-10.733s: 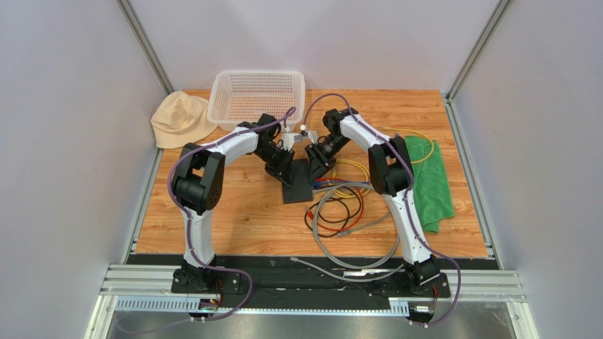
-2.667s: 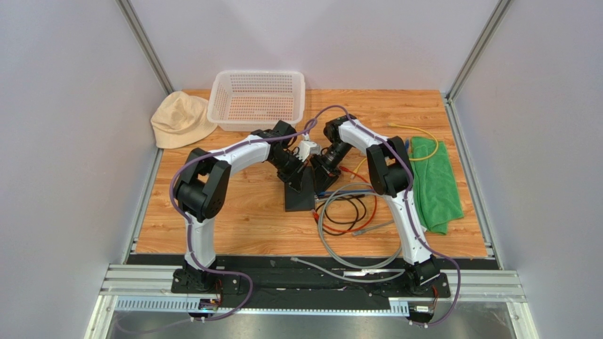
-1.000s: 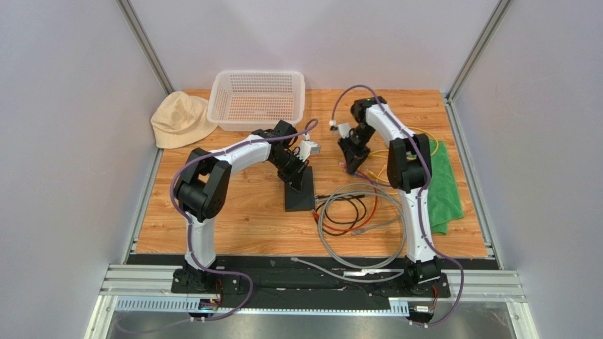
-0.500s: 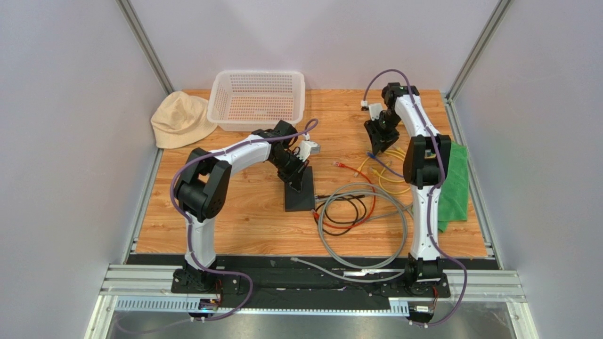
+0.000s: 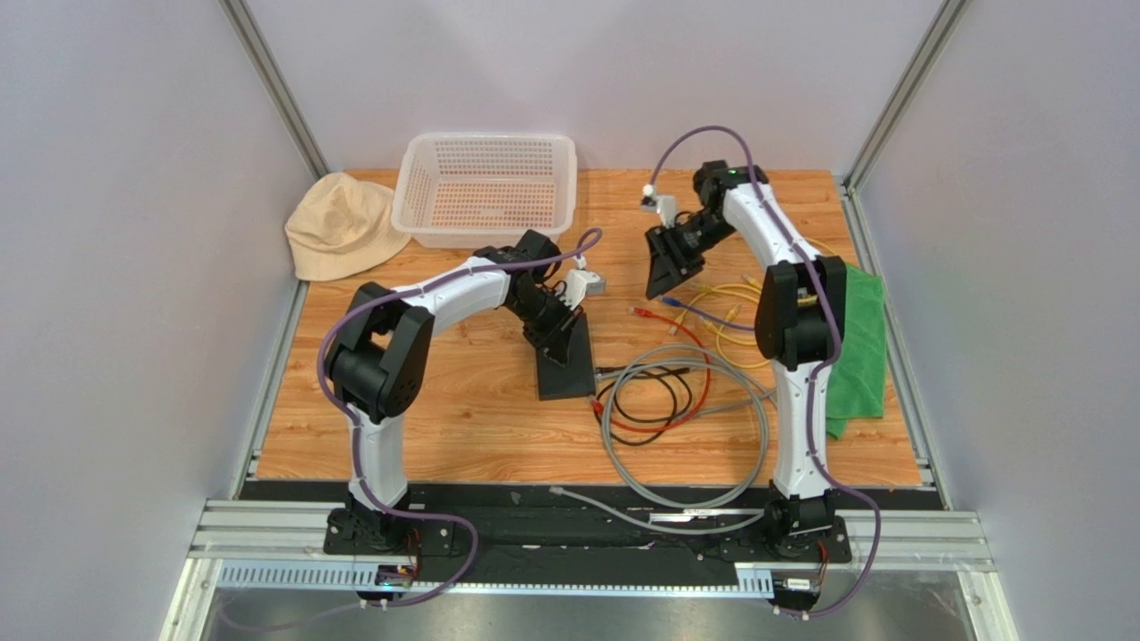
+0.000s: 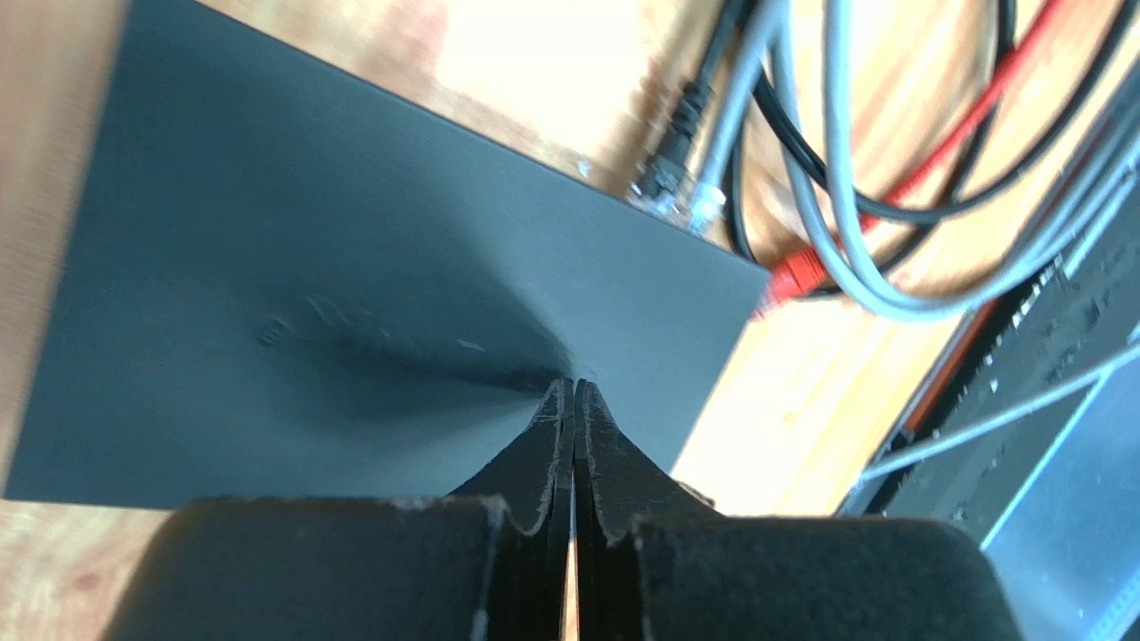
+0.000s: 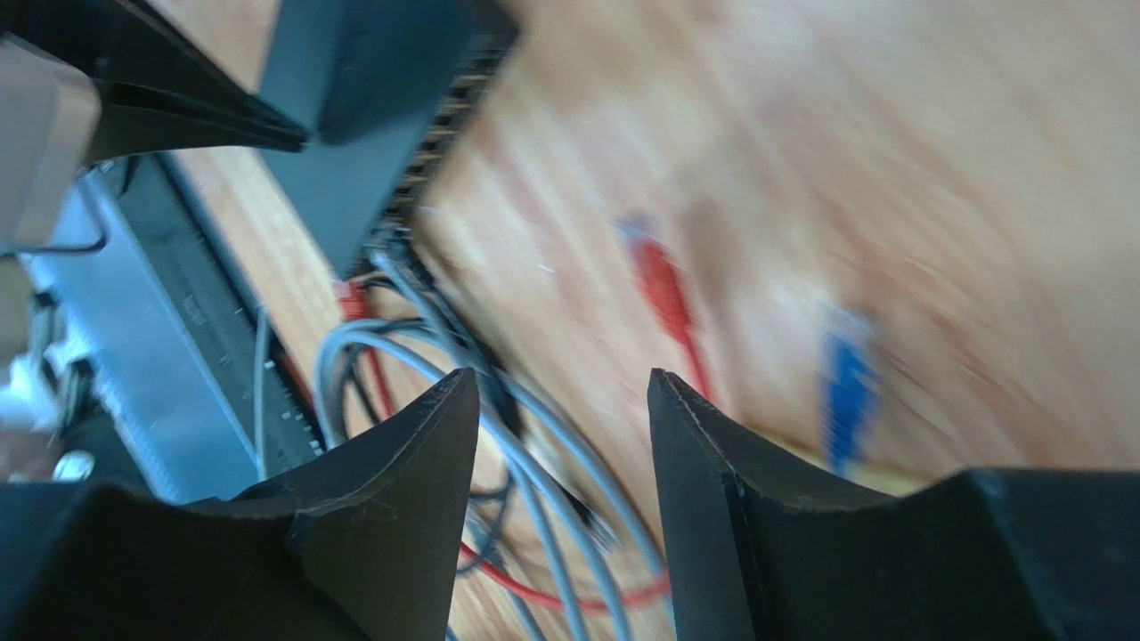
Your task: Pull the plug from the switch port
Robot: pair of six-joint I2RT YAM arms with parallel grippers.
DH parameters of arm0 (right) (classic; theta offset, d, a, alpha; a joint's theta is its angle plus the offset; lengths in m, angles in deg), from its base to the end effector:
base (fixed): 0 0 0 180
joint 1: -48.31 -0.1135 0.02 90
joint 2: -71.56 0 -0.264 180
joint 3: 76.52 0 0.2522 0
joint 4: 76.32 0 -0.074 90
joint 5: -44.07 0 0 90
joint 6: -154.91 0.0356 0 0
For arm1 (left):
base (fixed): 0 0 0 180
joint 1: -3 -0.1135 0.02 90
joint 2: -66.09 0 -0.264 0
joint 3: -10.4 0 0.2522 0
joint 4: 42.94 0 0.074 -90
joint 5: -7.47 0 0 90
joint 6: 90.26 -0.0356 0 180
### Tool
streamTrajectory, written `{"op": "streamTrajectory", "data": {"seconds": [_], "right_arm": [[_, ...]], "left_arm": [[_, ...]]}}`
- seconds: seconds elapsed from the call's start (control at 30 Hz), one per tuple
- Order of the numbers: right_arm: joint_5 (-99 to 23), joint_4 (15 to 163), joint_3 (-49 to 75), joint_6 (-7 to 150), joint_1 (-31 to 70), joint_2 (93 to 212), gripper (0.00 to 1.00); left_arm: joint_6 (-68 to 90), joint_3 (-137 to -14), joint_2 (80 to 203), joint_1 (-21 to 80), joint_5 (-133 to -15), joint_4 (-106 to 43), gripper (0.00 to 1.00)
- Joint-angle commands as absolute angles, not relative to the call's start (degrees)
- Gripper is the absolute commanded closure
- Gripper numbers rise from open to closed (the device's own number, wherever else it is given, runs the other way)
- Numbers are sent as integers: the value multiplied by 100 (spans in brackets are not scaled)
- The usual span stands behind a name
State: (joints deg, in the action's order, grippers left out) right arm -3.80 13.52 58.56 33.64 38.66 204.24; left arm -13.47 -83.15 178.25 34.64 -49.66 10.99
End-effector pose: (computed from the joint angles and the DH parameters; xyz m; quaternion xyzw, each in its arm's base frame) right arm 0.4444 0.0998 0.2178 -0.3327 0.8717 0.3496 0.0853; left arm 0.3217 -0.2209 0.1784 0.4013 0.8600 -0.2994 0.0989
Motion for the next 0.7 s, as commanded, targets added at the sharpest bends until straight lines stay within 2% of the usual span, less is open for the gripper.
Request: {"op": "streamTrajectory", "data": {"seconds": [0.0,0.27,0.47,0.67], "right_arm": [[443,686,5555,2897,3251,20585,46],[583,379,5730,2835,2696,21323,48],[628,282,5608,2817,2599,21561,49],[838,220,5537,2984,2590,21746,50]], "left_arm": [[-1792,-8185,17367,3499,-4640,1266,100],[-2441,-8062,17043,3508,-4254,1503,98],[-3645,-7711,16717,3587,-4367,1688,80],[-4788,-7561,16838,3754,-4640,2152,81]]}}
